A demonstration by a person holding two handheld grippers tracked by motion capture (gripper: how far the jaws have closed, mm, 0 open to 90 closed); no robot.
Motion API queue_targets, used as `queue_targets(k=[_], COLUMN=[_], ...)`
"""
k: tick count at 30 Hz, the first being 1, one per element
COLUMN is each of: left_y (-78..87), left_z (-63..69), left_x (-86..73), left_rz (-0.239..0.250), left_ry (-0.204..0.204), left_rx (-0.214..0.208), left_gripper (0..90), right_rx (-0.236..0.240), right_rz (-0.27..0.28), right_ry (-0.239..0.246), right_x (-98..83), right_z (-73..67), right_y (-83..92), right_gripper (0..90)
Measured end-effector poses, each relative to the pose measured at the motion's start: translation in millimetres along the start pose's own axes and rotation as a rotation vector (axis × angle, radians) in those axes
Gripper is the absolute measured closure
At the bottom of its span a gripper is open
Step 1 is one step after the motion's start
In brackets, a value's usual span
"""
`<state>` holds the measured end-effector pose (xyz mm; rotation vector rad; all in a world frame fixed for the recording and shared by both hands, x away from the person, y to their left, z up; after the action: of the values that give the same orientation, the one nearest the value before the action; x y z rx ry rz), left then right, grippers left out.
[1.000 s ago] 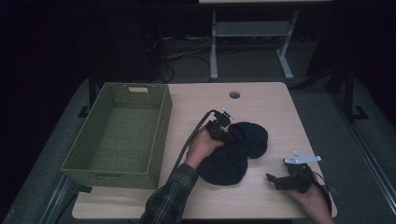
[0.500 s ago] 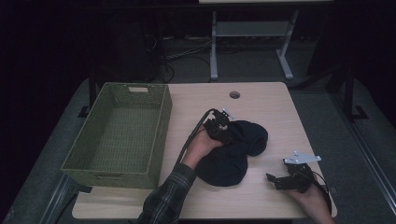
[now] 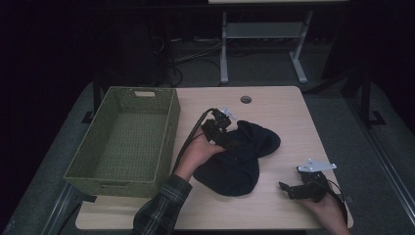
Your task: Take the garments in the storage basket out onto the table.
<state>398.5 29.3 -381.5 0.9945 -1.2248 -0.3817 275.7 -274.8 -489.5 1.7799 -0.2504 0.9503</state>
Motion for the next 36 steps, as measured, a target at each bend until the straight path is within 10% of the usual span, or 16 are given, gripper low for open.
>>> queue_targets(k=[17, 36], left_y=[8.4, -7.2], left_z=[34.7, 60.5], left_x=[-61.2, -118.1], left_rz=[0.017, -0.052], left_ry=[0.026, 0.011], left_rx=[-0.076, -0.1], left_gripper=[89.7, 89.8], right_rx=[-0.001, -0.009], right_rz=[0.0, 0.001], right_ry=[0.0, -0.005], right_x=[0.0, 0.2], right_z=[0.0, -0.7], right_y=[0.0, -0.3], right_gripper=[8.0, 8.1])
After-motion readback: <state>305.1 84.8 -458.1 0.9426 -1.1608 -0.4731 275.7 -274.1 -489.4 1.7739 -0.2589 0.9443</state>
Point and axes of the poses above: each handheld gripper's, and its own axes: y roughly backward along the jaws, x roughly out of its top, z roughly to its right, the point moved 1 cm from there along -y, roughly forward along the jaws, and after that the axes turned 8 degrees about -y, right-handed, at the moved point
